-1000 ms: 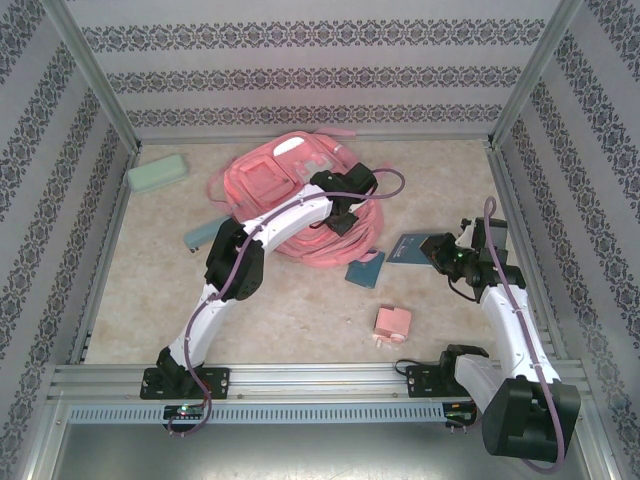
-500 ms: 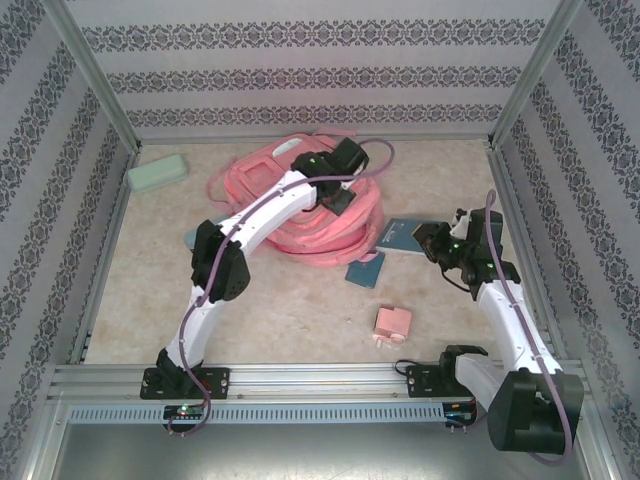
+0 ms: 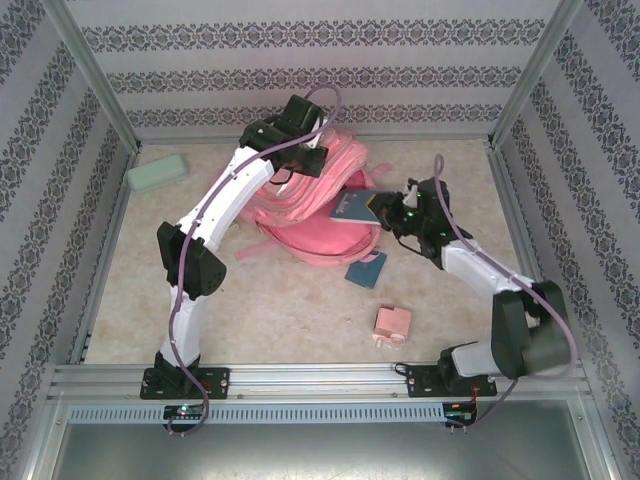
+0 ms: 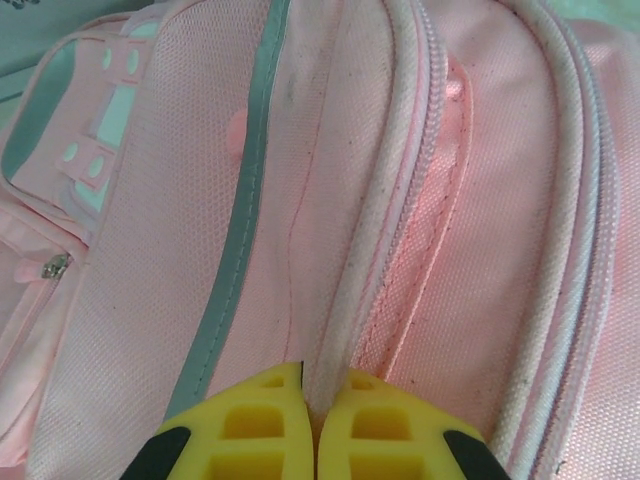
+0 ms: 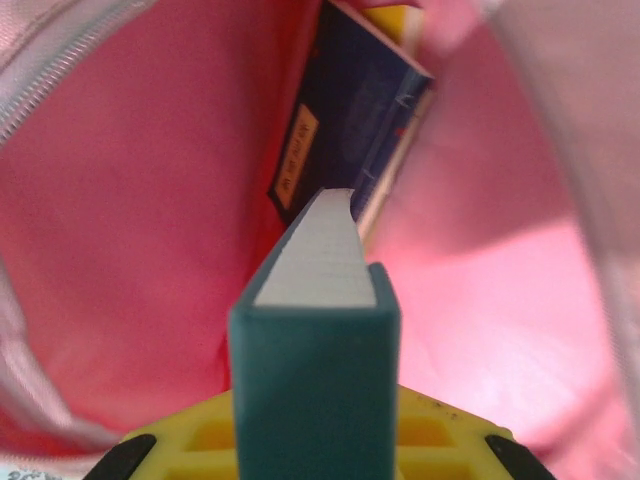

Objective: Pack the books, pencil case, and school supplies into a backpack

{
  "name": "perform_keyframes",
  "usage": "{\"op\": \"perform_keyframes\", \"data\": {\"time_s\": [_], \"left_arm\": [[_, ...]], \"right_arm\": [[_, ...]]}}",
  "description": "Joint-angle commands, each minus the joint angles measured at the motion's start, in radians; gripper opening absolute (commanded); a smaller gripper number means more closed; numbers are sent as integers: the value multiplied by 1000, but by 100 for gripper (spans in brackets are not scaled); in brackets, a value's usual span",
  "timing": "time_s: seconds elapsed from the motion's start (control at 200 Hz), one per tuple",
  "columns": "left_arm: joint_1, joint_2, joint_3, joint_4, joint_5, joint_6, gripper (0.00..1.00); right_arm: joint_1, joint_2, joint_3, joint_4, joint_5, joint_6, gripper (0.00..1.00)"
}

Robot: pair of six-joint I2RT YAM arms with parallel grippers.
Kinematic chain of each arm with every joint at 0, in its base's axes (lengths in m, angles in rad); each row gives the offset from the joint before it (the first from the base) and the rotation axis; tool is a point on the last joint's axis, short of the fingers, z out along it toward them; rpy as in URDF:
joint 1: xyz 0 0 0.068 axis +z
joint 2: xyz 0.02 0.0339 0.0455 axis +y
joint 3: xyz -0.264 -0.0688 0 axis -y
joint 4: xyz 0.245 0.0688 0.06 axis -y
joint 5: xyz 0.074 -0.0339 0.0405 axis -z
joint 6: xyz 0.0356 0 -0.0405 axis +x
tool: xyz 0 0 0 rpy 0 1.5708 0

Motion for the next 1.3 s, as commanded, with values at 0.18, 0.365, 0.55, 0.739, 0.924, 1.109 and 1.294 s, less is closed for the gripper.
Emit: {"op": "perform_keyframes", "data": {"time_s": [0.18,0.365,0.55,0.739,0.924,1.109,1.294], "left_arm": [[36,-33,90,71,55,-87,0],[53,-29,113,88,83,-109,0],[59,-23,128,96,114,-121,0],[63,-18,128,95,132,-124,0],[71,-11,126,89,135,-124,0],[75,5,128,93,149,-130,0],[77,12,126,90,141,-125,0]], "right_arm": [[105,293,249,259,209,150,0],[155,476,355,338,326,236,0],[197,650,512,345,399,274,0],[213,779,683,263,362,275,42],[204,710,672,124,348,182,98],[184,626,619,49,315,129,98],[168,527,537,6,290,94,98]]}}
